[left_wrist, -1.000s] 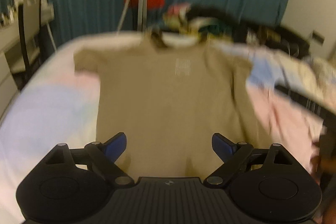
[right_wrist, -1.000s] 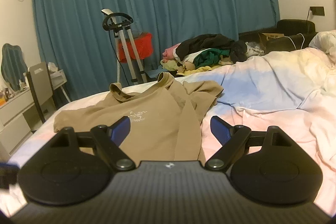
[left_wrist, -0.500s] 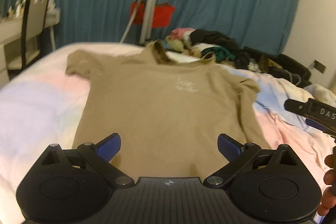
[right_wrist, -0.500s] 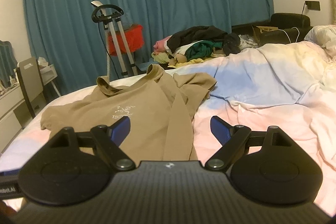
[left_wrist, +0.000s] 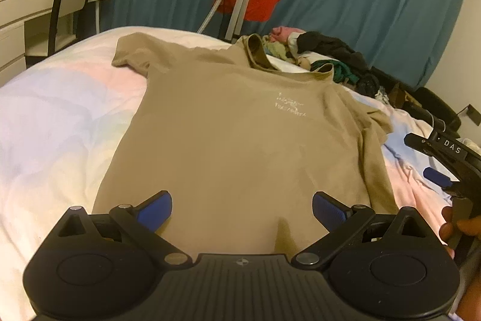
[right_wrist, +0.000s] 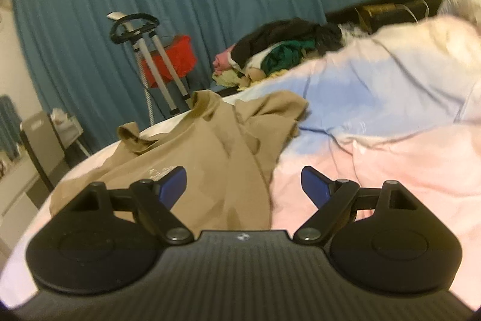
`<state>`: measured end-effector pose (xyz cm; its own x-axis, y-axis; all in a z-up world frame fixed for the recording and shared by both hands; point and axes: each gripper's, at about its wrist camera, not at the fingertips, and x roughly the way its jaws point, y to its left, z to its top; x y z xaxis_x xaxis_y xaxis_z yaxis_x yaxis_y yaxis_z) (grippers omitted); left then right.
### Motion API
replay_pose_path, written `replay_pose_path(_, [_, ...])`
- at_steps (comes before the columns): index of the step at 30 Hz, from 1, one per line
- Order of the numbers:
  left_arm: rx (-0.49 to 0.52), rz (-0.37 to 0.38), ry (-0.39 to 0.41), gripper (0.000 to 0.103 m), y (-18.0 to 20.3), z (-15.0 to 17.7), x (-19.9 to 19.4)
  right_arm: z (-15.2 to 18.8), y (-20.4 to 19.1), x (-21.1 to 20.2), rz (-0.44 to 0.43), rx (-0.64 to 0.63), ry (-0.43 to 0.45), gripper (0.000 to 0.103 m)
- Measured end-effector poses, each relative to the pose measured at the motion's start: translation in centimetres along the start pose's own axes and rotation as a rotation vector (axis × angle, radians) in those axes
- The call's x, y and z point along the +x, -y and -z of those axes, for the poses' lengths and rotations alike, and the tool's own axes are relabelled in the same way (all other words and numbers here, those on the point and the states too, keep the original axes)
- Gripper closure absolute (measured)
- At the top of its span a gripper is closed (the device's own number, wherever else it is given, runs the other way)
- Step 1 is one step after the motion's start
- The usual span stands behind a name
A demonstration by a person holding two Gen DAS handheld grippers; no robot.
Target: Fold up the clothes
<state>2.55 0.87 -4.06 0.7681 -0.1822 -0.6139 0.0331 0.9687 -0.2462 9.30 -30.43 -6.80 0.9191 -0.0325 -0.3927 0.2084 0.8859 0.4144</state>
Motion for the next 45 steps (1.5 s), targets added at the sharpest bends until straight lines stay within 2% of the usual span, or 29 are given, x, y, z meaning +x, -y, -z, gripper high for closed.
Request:
replay_pose_path(7, [0.037,-0.037,-0.004,0.002,0.4,0.4,1.0,-0.7,3.3,3.2,-0.059,0.185,-0.029,0.018])
replay_pose_path(10, [0.062,-0.053,0.002,0.002,0.6,0.6,1.4,-0.9,5.8,4.9,-0.111,0.334,-0.040,0.017])
replay_pose_path(14, [0.065,-0.062,-0.005,0.002,0.6,0.7,2.2,-1.0,9.7,7.7,-0.238,0.586,-0.050,0.017])
replay_pose_path(16, [0.066,-0.060,-0.009,0.002,0.6,0.7,2.6,-1.1,9.8,9.3,-0.248,0.594,-0.062,0.026])
replay_pose_path(18, [0.071,-0.060,-0.011,0.002,0.7,0.7,3.1,-1.3,9.8,10.9,-0.258,0.602,-0.075,0.028])
replay_pose_path(19, [0.075,-0.057,-0.012,0.002,0.7,0.6,3.3,-1.4,9.9,11.6,-0.264,0.606,-0.082,0.033])
replay_pose_path(22, [0.087,-0.043,-0.014,0.002,1.0,0.6,4.2,-1.7,10.0,14.0,-0.279,0.618,-0.101,0.041])
replay_pose_path(26, [0.105,-0.021,-0.024,0.001,1.4,0.7,5.5,-2.1,10.1,17.0,-0.296,0.629,-0.119,0.044])
replay_pose_path(30, [0.111,-0.010,-0.028,0.000,1.7,0.7,6.6,-4.0,10.3,16.9,-0.265,0.586,-0.053,0.044])
replay_pose_path(32, [0.108,-0.003,-0.025,0.000,1.7,0.6,6.9,-5.0,10.5,16.9,-0.249,0.565,-0.021,0.059])
replay_pose_path(33, [0.106,-0.002,-0.023,0.000,1.7,0.6,7.0,-5.4,10.5,16.9,-0.241,0.554,-0.004,0.079])
replay_pose_path(34, [0.104,0.000,-0.022,0.000,1.6,0.6,7.1,-5.9,10.6,16.8,-0.233,0.543,0.012,0.088])
replay_pose_path(36, [0.100,0.001,-0.022,0.000,1.4,0.5,7.3,-6.8,10.7,16.8,-0.218,0.522,0.045,0.091])
replay_pose_path(41, [0.099,0.001,-0.022,0.000,1.3,0.5,7.4,-9.2,11.0,16.7,-0.178,0.467,0.126,0.093])
replay_pose_path(45, [0.103,-0.002,-0.020,0.000,1.3,0.5,7.3,-10.9,11.4,14.9,-0.041,0.376,0.164,0.091])
